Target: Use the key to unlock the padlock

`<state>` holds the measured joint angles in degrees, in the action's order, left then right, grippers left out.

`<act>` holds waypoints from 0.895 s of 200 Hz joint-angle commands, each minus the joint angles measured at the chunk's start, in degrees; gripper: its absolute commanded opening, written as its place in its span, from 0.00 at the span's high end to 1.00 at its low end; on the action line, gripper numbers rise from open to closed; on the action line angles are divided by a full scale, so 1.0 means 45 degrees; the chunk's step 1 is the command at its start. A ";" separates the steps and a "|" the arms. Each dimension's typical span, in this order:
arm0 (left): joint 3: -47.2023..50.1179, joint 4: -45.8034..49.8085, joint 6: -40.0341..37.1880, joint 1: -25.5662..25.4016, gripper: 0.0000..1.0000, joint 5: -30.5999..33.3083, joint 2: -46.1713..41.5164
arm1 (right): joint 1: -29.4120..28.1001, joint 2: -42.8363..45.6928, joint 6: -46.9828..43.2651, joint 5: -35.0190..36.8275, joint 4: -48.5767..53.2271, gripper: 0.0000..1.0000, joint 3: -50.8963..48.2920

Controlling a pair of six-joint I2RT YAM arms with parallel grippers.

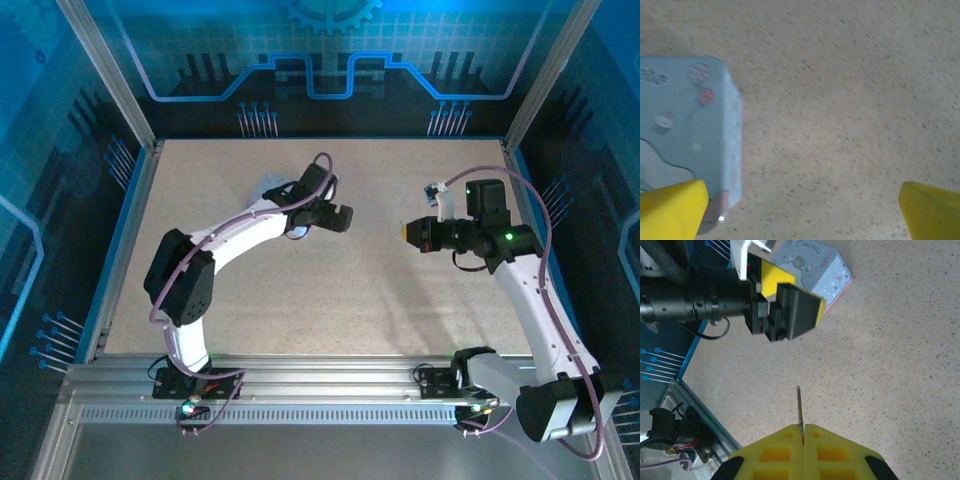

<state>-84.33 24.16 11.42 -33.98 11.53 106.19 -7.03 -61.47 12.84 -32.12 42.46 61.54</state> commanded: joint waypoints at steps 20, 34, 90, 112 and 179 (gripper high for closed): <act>-0.1069 0.1078 -0.0484 0.0475 0.01 0.0896 0.0992 | 0.0252 -0.0072 0.0136 -0.0323 0.0076 0.97 -0.0033; -0.1233 0.1231 -0.0478 0.0500 0.01 0.0852 0.1250 | 0.0253 -0.0089 0.0135 -0.0322 0.0077 0.97 -0.0027; -0.1052 0.1408 -0.0370 0.0486 0.01 0.0641 0.1734 | 0.0337 -0.0126 0.0135 -0.0319 0.0058 0.97 -0.0037; -0.0808 0.1483 -0.0394 0.0397 0.01 0.0711 0.1816 | 0.0356 -0.0148 0.0171 -0.0323 0.0027 0.97 -0.0061; 0.0467 0.1197 0.0135 -0.0160 0.01 0.0490 0.1891 | 0.0359 -0.0054 0.0232 -0.0342 -0.0038 0.97 -0.0199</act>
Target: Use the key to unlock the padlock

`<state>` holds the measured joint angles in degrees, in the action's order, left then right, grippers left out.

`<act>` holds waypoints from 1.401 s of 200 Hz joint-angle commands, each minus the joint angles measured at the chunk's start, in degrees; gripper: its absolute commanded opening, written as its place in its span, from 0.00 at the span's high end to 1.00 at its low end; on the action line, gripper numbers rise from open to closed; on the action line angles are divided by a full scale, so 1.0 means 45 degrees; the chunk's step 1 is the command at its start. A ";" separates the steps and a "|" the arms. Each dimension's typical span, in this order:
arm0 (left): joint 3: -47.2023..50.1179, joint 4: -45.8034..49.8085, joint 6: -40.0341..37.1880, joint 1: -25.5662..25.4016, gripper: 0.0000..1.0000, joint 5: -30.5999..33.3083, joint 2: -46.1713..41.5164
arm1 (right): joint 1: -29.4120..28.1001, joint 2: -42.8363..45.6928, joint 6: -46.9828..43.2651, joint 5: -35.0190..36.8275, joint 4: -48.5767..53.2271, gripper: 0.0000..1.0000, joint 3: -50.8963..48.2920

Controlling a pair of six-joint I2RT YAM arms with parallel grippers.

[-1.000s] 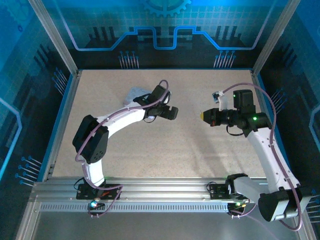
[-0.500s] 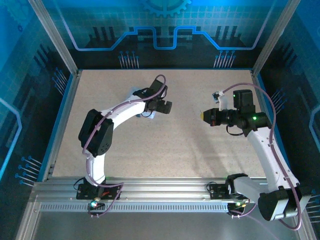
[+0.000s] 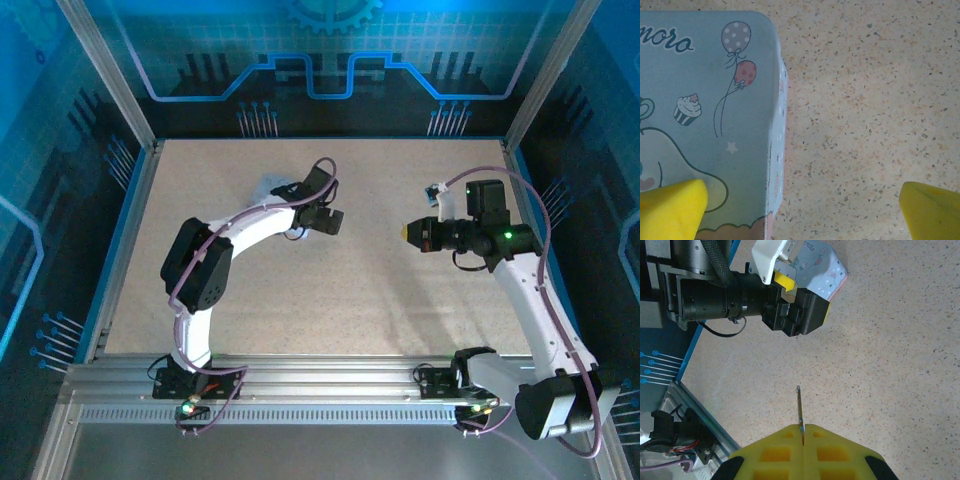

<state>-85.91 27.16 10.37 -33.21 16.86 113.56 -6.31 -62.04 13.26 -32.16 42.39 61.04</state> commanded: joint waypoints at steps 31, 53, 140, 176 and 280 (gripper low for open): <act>0.1116 0.0442 0.0740 -0.0673 0.01 -0.0844 0.0166 | 0.0204 0.0066 0.0194 -0.0323 -0.0044 0.97 -0.0100; 0.1236 0.0391 0.0969 -0.0942 0.01 -0.0905 0.0099 | 0.0217 0.0076 0.0218 -0.0323 -0.0045 0.97 -0.0112; 0.1565 0.0294 0.1693 -0.2043 0.01 -0.1264 -0.0204 | 0.0366 0.0212 0.0208 -0.0197 0.0089 0.97 -0.0104; 0.1812 0.0064 0.2186 -0.2520 0.01 -0.1733 -0.0371 | 0.0464 0.0292 0.0218 -0.0157 0.0150 0.97 -0.0087; 0.0984 0.0289 0.2006 -0.3367 0.01 -0.2008 0.0050 | 0.0463 0.0369 0.0333 -0.0060 0.0169 0.97 -0.0072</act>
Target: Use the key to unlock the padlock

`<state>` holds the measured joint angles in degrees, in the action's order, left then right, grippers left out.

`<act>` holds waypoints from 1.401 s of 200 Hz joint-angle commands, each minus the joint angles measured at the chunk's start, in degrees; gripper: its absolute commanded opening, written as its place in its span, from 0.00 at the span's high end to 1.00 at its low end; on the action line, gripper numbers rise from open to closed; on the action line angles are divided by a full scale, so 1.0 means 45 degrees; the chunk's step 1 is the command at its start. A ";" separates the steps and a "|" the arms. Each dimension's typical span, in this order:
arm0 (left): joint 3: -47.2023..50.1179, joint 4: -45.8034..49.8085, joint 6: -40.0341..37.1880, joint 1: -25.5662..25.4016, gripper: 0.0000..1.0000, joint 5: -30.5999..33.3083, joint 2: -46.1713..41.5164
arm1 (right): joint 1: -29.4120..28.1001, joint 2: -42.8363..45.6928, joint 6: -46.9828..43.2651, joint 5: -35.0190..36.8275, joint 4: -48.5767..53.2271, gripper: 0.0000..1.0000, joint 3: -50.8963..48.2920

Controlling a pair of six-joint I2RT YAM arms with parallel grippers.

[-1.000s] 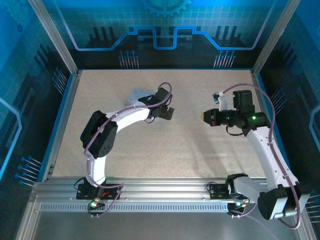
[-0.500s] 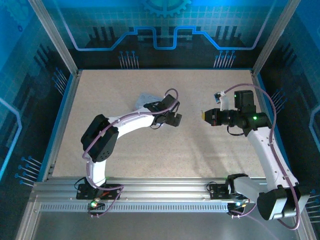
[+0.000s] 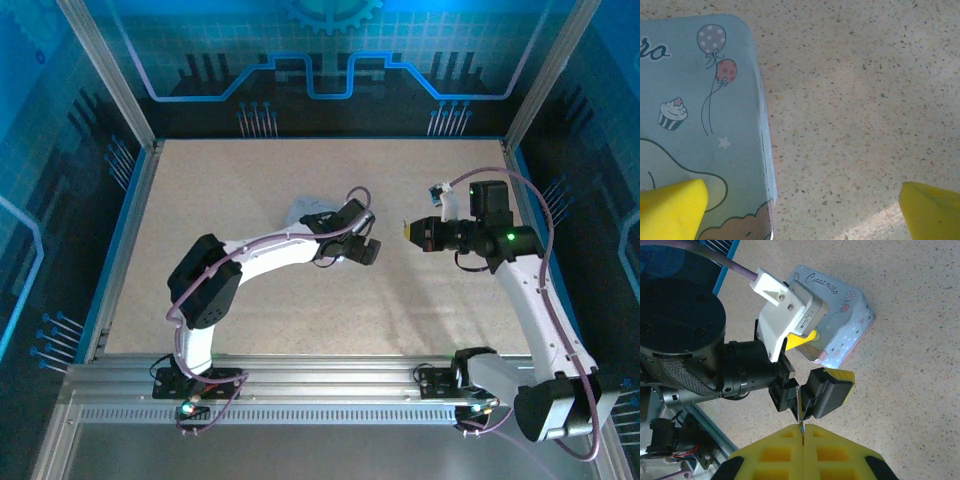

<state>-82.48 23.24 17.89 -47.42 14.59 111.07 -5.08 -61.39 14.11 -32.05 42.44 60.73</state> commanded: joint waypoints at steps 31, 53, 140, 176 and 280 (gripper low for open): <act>0.0441 0.0951 0.0197 -0.0185 0.01 -0.1501 -0.0109 | 0.0189 0.0222 0.0165 -0.0103 0.0145 0.97 -0.0036; 0.0591 0.0793 0.0039 -0.0081 0.01 -0.1521 -0.0946 | 0.0179 0.0203 0.0272 -0.0213 0.0010 0.97 -0.0095; 0.4085 -0.0484 0.0122 0.1564 0.01 -0.2465 -0.5313 | -0.0901 -0.0600 0.1189 -0.0442 -0.1379 0.98 -0.0518; 0.6645 -0.1950 0.0706 0.2700 0.01 -0.3601 -0.6877 | -0.2297 -0.1602 0.1680 -0.0148 -0.2544 0.98 -0.0541; 1.0169 -0.6774 0.0585 0.4677 0.10 -0.6655 -0.7196 | -0.4161 -0.6007 0.2798 -0.0413 -0.7021 0.99 -0.0503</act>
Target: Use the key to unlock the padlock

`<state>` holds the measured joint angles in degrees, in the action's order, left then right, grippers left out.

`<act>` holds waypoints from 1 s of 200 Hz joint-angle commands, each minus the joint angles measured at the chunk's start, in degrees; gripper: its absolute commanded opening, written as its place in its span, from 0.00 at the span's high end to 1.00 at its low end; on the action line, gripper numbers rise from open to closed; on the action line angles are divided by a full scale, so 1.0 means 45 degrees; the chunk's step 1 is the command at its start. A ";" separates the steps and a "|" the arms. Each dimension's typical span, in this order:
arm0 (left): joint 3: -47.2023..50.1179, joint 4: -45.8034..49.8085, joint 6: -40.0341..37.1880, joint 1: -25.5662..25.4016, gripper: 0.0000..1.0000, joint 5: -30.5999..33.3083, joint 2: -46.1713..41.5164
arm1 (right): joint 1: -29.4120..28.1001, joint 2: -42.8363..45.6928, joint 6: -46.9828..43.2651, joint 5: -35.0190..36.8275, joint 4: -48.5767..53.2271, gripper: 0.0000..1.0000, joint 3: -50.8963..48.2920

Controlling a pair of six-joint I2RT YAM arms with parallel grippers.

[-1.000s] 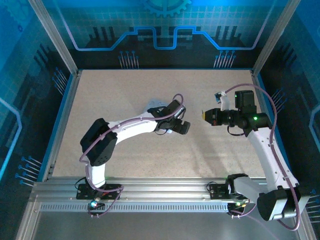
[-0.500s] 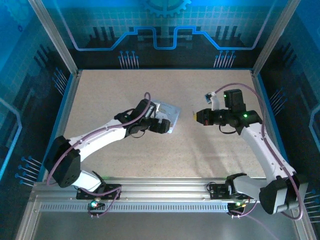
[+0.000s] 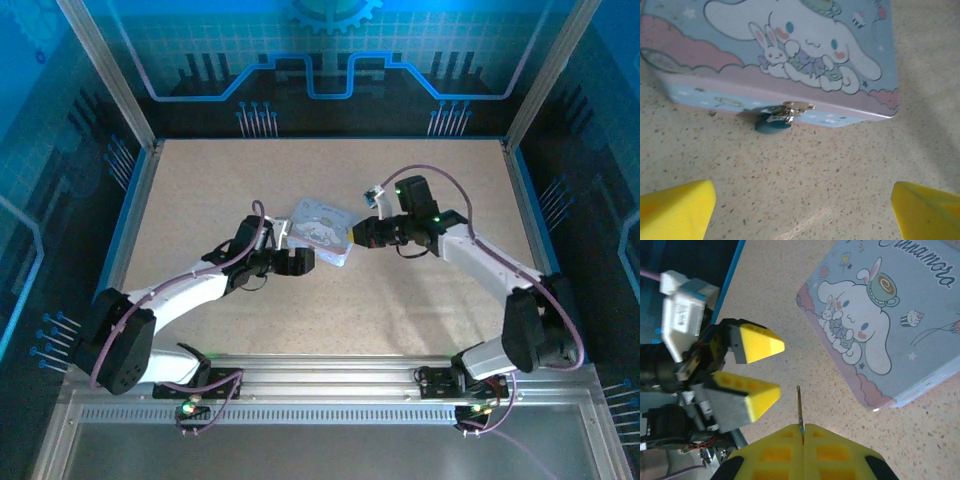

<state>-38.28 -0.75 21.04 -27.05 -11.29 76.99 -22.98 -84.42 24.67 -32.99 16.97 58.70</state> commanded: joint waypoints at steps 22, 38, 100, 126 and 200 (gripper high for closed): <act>0.0506 -0.1976 -0.0115 0.0190 0.12 -0.0926 0.0786 | -0.0278 -0.1726 0.0737 -0.0494 -0.1974 0.99 0.0091; 0.0611 -0.2381 -0.0124 0.0204 0.12 -0.0948 0.1026 | -0.0317 -0.2244 0.0894 -0.0570 -0.2241 0.99 0.0194; 0.0680 -0.3489 -0.0434 0.0229 0.13 -0.1113 0.2126 | -0.0481 -0.3611 0.1142 -0.0447 -0.2562 0.99 0.0598; 0.0617 -0.3731 -0.0562 0.0232 0.15 -0.1105 0.2551 | -0.0497 -0.3927 0.1202 -0.0166 -0.2387 0.99 0.0612; 0.0402 -0.4836 -0.1037 0.0234 0.21 -0.1273 0.3869 | -0.0496 -0.4016 0.0866 0.0613 -0.1389 0.99 0.0545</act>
<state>-35.73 -19.14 18.96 -26.35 -15.35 92.73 -24.49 -101.27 29.56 -32.95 7.01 60.77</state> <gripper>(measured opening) 0.799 0.051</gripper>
